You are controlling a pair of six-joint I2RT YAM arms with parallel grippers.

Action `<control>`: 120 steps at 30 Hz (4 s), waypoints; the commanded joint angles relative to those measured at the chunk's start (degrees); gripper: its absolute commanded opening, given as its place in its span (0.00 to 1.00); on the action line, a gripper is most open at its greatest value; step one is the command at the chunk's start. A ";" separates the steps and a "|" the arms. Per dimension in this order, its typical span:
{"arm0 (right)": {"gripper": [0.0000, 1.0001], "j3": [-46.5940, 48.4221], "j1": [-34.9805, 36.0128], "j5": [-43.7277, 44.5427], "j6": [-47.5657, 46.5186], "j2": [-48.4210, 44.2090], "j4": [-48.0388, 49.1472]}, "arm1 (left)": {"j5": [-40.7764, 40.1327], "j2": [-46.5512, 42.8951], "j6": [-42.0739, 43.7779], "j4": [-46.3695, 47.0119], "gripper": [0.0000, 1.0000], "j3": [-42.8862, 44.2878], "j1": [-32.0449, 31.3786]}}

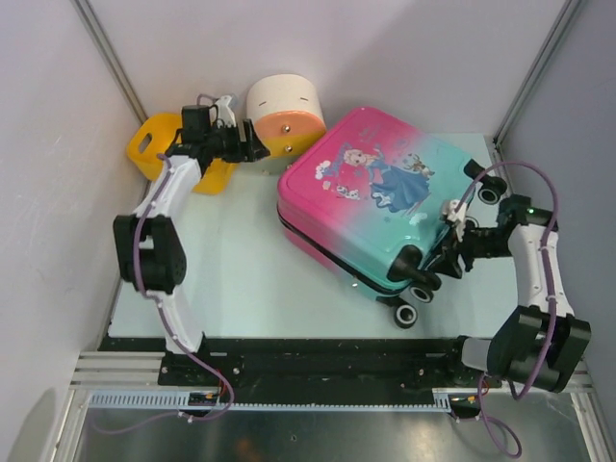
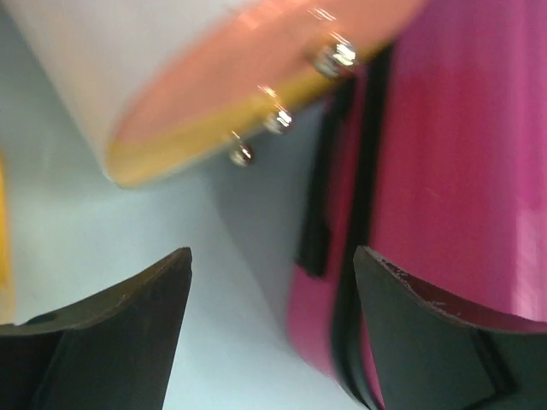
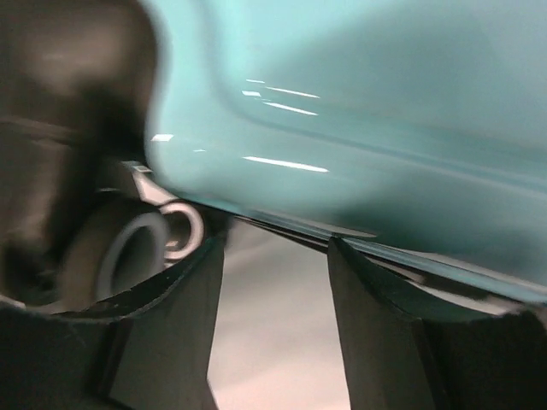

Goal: Open, take out, and arrange the luggage

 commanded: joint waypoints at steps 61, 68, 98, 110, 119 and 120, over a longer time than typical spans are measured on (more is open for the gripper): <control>0.41 -42.37 14.97 12.18 56.59 -25.20 77.95 | 2.99 -40.57 19.26 -1.45 0.86 -30.18 -24.83; 0.00 -42.29 13.21 9.62 52.18 -28.01 71.53 | 14.32 -42.07 40.86 -6.36 0.98 -27.38 -34.38; 0.05 -43.69 19.78 16.48 59.21 -23.71 81.10 | -14.33 -19.74 79.22 -19.91 0.99 -12.43 -66.76; 0.16 -45.63 21.38 19.04 57.29 -23.00 81.81 | -12.48 -16.67 79.31 -19.91 0.97 -10.67 -66.67; 0.00 -44.14 17.09 19.65 58.42 -25.98 80.23 | -13.96 -16.66 80.09 -19.91 0.59 -13.39 -66.67; 0.00 -43.44 16.81 20.17 58.60 -26.60 79.27 | -14.58 -16.93 80.27 -20.00 0.53 -14.01 -66.76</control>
